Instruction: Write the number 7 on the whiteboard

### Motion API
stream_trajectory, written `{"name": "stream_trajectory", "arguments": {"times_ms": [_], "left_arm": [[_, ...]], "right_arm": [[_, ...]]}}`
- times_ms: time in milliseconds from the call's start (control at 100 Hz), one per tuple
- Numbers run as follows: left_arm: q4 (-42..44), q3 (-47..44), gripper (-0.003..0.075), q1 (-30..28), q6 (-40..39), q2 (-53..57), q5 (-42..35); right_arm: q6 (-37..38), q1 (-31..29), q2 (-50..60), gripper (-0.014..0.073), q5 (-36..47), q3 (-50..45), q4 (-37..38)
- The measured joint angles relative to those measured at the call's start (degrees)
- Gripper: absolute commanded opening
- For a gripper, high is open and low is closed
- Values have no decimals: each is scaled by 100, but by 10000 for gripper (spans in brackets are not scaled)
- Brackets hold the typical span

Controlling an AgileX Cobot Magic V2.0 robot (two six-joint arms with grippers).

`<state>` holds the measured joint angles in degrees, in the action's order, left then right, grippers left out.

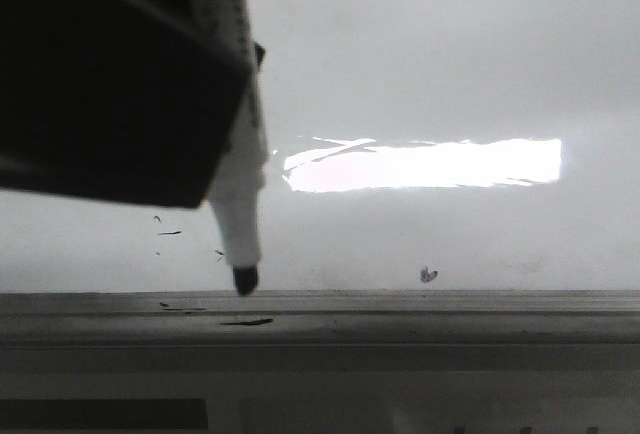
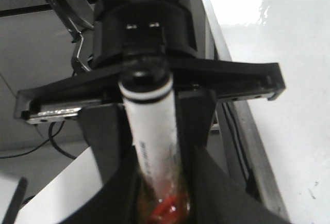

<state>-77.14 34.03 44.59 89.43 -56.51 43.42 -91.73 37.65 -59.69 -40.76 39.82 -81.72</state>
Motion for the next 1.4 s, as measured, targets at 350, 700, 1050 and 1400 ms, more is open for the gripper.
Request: {"name": "stream_trajectory", "arguments": {"times_ms": [350,700,1050,1400], "left_arm": [[309,-216,277,0,-1506,1567,-1390],[-252,-1415,-20,0,-2180,3649,-4088],[-320,-1932,-20,0,-2192,3879,-4153],[-320,-1996,-20,0,-2202,3879,-4157]], "right_arm": [[-972,14,862,-60,1961,0,-126],[-1454,33,1032,-60,2463,0,-234],[-1496,33,1181,-60,2320,0,-257],[-1496,33,1204,-61,1527,0,-257]]}}
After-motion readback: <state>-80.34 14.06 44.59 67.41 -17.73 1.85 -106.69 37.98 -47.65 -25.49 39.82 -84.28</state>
